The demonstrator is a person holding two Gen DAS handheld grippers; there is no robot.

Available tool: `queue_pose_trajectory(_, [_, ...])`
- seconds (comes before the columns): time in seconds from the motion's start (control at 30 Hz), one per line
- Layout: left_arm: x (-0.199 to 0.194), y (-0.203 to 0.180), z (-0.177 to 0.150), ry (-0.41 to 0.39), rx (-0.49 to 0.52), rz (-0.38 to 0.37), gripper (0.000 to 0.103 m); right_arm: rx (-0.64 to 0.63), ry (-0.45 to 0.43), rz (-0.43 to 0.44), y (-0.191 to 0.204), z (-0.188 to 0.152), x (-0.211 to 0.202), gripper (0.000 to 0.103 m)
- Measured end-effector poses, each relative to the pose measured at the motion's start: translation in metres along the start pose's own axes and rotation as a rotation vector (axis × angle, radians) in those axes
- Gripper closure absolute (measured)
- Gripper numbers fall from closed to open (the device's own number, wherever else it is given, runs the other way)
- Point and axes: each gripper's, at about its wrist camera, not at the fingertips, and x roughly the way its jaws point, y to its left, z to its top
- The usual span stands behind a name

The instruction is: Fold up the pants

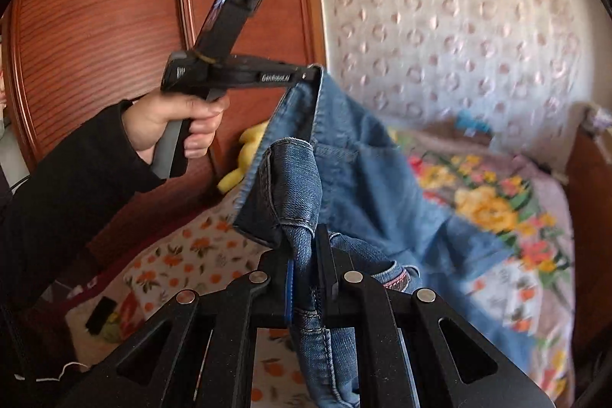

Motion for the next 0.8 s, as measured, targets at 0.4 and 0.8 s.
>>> queue_pose_trajectory(0.4, [0.021, 0.016, -0.091, 0.13, -0.072, -0.012, 0.098, 0.086, 0.154, 0.146, -0.002, -0.027, 0.1, 0.093])
queue_pose_trajectory(0.8, [-0.015, 0.01, -0.152, 0.155, -0.131, -0.064, 0.056, 0.071, 0.117, 0.106, 0.041, -0.052, 0.054, 0.067])
